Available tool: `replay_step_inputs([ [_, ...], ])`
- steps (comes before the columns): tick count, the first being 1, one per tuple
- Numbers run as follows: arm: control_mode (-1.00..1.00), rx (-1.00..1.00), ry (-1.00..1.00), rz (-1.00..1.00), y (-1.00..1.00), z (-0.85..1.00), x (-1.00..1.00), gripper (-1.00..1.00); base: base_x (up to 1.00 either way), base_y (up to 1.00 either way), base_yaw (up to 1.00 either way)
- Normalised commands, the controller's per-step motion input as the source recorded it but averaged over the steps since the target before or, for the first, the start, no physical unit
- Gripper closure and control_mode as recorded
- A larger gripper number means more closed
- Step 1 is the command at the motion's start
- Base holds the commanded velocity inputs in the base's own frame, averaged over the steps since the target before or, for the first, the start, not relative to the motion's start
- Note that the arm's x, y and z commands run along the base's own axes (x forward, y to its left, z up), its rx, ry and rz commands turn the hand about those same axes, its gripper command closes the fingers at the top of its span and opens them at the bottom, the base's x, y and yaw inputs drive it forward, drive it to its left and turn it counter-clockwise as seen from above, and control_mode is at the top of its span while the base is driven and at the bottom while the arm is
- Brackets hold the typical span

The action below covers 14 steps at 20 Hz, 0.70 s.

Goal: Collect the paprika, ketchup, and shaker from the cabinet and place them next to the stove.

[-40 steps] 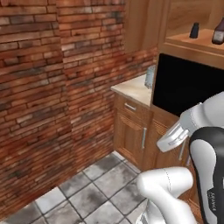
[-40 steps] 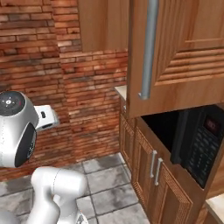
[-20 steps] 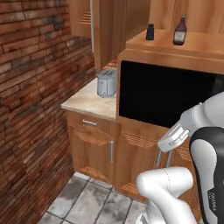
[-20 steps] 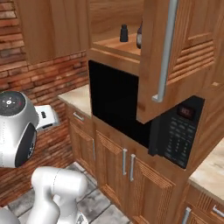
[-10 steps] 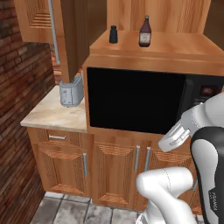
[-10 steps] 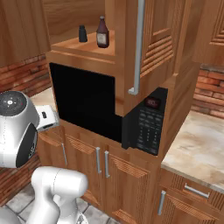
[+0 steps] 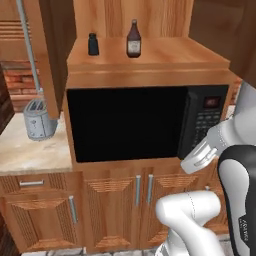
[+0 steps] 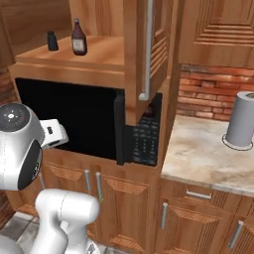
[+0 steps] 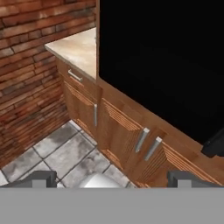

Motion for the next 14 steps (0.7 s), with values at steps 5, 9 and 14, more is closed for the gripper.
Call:
replay_step_inputs([
  [5, 1.0, 0.0, 0.0, 0.0, 0.0, 0.0, 0.0, -1.0, 0.46, 0.32, -0.39],
  [9, 1.0, 0.0, 0.0, 0.0, 0.0, 0.0, 0.0, -1.0, 0.52, 0.44, -0.29],
  [14, 1.0, 0.0, 0.0, 0.0, 0.0, 0.0, 0.0, -1.0, 0.48, 0.48, -0.11],
])
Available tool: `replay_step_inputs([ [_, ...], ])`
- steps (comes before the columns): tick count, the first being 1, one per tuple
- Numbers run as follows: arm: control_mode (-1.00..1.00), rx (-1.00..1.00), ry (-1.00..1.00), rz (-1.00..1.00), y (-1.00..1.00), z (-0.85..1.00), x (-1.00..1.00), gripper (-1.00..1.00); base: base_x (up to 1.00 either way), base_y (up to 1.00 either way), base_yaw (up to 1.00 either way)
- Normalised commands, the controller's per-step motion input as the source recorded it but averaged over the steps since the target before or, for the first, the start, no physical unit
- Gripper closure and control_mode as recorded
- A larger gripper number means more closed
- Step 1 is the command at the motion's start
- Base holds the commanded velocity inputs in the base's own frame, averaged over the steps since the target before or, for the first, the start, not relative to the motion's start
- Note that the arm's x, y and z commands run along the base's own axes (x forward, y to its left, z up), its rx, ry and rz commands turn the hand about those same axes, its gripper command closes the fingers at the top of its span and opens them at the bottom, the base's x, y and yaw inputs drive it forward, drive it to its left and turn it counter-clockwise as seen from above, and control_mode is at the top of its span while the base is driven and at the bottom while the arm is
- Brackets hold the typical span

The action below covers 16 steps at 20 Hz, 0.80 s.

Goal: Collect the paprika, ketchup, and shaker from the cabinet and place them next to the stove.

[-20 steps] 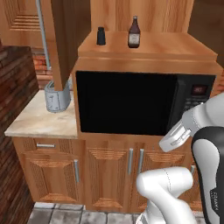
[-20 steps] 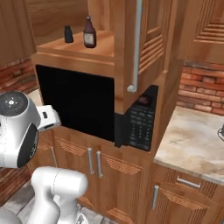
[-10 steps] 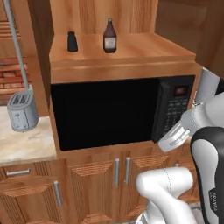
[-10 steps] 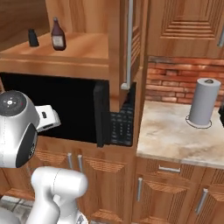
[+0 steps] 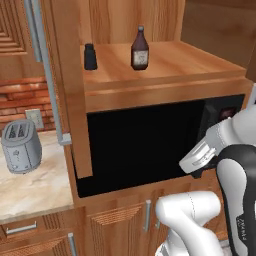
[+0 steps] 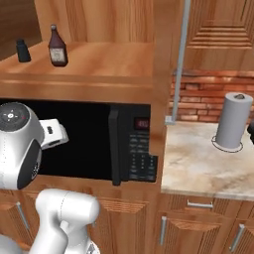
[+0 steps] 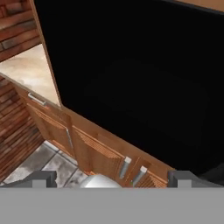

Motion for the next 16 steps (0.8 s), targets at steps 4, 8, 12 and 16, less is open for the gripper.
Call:
replay_step_inputs([
  [4, 1.0, 0.0, 0.0, 0.0, 0.0, 0.0, 0.0, -1.0, 0.36, 0.17, 0.0],
  [8, 1.0, 0.0, 0.0, 0.0, 0.0, 0.0, 0.0, -1.0, 0.4, 0.0, 0.01],
  [12, 1.0, 0.0, 0.0, 0.0, 0.0, 0.0, 0.0, -1.0, 0.5, 0.0, 0.02],
  [16, 1.0, 0.0, 0.0, 0.0, 0.0, 0.0, 0.0, -1.0, 0.5, 0.01, 0.03],
])
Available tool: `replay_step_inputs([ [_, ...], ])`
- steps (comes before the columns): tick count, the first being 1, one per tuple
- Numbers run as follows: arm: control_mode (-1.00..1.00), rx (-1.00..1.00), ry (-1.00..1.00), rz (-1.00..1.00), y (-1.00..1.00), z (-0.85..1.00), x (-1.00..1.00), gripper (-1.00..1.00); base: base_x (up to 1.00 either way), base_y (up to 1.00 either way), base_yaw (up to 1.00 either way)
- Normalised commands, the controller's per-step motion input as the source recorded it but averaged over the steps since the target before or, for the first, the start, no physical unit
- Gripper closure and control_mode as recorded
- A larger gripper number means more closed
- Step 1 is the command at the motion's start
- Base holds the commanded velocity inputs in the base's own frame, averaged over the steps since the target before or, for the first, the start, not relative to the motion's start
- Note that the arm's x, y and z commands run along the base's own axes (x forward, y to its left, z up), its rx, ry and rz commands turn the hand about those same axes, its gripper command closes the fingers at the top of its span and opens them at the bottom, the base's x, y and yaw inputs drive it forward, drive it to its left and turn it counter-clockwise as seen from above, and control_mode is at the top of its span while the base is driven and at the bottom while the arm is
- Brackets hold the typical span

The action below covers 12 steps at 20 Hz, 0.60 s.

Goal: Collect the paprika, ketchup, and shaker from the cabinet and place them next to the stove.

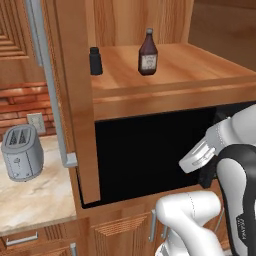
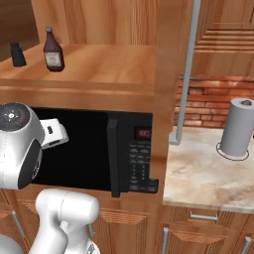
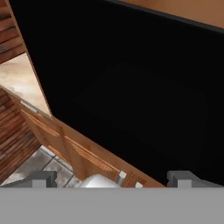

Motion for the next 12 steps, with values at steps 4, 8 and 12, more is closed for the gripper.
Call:
replay_step_inputs([
  [4, 1.0, 0.0, 0.0, 0.0, 0.0, 0.0, 0.0, -1.0, 0.54, 0.03, 0.04],
  [8, 1.0, 0.0, 0.0, 0.0, 0.0, 0.0, 0.0, -1.0, 0.59, 0.09, 0.05],
  [12, -1.0, 0.04, -0.04, 0.02, 0.0, 0.38, 0.24, -1.0, 0.0, 0.0, 0.0],
])
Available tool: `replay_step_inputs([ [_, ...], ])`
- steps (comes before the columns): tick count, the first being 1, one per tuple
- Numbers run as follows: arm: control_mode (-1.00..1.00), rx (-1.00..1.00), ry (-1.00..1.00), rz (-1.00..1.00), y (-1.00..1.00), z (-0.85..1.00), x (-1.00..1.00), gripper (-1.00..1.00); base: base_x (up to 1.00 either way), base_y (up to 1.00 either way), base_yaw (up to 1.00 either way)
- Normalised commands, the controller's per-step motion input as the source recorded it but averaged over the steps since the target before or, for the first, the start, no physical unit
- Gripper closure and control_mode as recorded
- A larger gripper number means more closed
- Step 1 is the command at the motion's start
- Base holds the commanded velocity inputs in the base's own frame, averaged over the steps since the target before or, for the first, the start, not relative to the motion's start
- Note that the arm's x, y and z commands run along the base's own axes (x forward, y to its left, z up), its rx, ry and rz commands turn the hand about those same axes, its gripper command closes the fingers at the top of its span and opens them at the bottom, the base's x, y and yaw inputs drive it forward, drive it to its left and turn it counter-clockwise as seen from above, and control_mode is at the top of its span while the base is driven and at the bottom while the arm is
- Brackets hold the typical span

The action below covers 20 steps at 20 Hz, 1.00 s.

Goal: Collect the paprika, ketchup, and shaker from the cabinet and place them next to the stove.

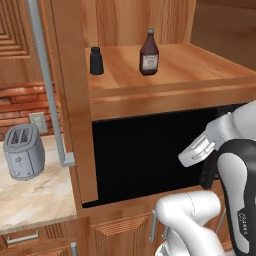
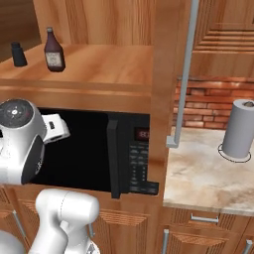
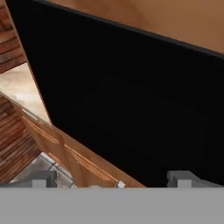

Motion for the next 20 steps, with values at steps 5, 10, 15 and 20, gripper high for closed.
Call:
replay_step_inputs([
  [5, -1.0, 0.0, -0.03, 0.0, 0.0, 0.7, 0.01, -1.0, 0.0, 0.0, 0.0],
  [10, -1.0, 0.0, -0.02, -0.04, 0.11, 0.73, 0.0, -1.0, 0.0, 0.0, 0.0],
  [15, -1.0, 0.0, -0.1, -0.09, 0.1, 0.49, 0.0, -1.0, 0.0, 0.0, 0.0],
  [20, -1.0, 0.01, -0.2, -0.12, 0.12, 0.3, 0.0, -1.0, 0.0, 0.0, 0.0],
])
